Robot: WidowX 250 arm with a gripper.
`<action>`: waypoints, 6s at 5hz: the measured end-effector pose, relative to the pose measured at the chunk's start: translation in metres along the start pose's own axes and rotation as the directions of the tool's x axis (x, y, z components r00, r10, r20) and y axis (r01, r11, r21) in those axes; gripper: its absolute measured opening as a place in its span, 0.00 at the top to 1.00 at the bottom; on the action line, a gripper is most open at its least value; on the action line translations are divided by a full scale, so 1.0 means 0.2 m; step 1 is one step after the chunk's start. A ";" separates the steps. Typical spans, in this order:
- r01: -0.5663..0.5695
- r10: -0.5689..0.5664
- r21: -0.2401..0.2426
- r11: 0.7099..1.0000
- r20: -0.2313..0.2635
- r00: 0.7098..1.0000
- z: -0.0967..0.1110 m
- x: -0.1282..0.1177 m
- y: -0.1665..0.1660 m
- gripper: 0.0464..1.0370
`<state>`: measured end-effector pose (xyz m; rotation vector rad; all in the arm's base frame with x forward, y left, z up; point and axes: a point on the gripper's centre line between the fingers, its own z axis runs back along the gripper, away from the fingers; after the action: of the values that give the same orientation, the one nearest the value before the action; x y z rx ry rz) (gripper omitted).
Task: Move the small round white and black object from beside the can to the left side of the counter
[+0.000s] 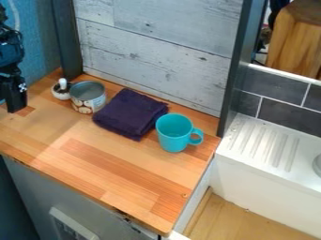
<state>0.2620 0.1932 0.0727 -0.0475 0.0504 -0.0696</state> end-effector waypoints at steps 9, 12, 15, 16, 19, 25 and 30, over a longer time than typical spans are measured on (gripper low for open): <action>-0.126 0.111 0.102 0.987 0.144 0.983 -0.07 0.51 0.15 0.04; -0.171 0.155 0.099 0.980 0.150 0.976 -0.12 0.59 0.17 0.04; -0.172 0.160 0.078 0.982 0.145 0.977 -0.16 0.63 0.18 0.34; -0.169 0.157 0.071 0.983 0.148 0.977 -0.14 0.64 0.18 0.61; -0.163 0.157 0.050 0.985 0.109 0.982 -0.14 0.60 0.16 0.79; -0.121 0.123 0.113 0.986 -0.012 0.992 0.11 -0.10 0.20 0.79; -0.099 0.101 0.098 0.990 -0.016 0.995 -0.20 0.01 0.29 0.79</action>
<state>0.2657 0.2493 0.0296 0.0527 0.0700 0.0275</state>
